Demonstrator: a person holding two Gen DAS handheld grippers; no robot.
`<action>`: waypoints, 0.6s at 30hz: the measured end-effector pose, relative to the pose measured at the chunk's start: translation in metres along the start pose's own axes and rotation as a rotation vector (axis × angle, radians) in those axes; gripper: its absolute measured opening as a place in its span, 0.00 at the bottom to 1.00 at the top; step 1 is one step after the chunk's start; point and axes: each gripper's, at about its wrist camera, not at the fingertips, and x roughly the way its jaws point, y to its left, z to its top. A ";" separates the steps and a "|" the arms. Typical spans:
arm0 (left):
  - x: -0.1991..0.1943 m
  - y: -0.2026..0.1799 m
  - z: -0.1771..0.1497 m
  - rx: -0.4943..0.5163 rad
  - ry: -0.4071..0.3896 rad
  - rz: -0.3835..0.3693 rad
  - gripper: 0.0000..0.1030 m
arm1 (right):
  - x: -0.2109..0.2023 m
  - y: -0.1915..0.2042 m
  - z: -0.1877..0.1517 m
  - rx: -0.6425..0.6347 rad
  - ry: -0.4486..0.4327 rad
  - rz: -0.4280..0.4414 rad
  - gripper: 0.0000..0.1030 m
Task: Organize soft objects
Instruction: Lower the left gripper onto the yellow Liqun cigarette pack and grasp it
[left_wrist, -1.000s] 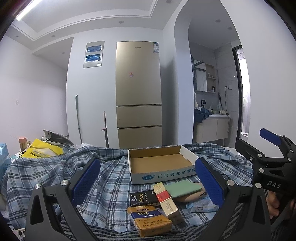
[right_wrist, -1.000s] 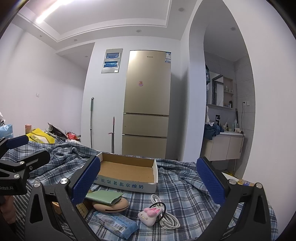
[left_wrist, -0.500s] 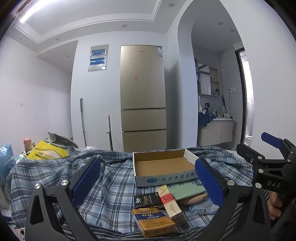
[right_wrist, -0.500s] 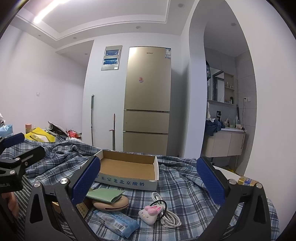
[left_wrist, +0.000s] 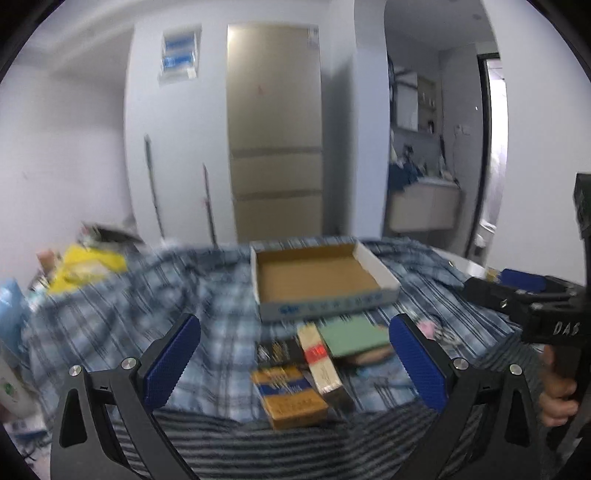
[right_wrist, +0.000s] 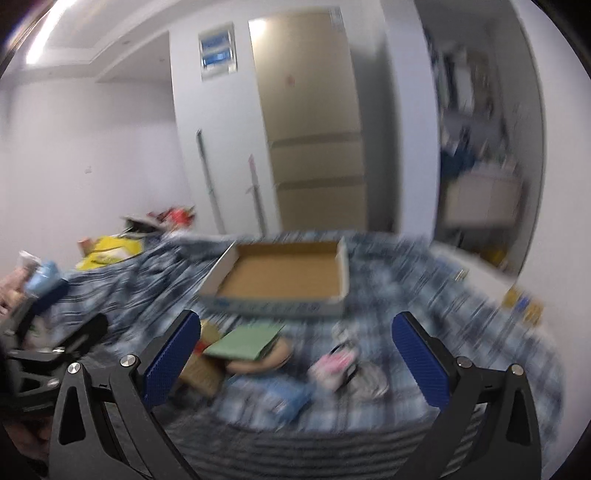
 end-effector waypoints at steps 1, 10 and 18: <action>0.005 0.001 -0.001 0.001 0.026 0.000 1.00 | 0.004 -0.001 -0.002 0.009 0.032 0.012 1.00; 0.054 0.019 -0.027 -0.050 0.184 -0.037 0.85 | 0.052 0.013 -0.027 -0.069 0.241 0.034 1.00; 0.076 0.018 -0.046 -0.020 0.288 -0.040 0.78 | 0.078 0.010 -0.042 -0.044 0.308 0.048 1.00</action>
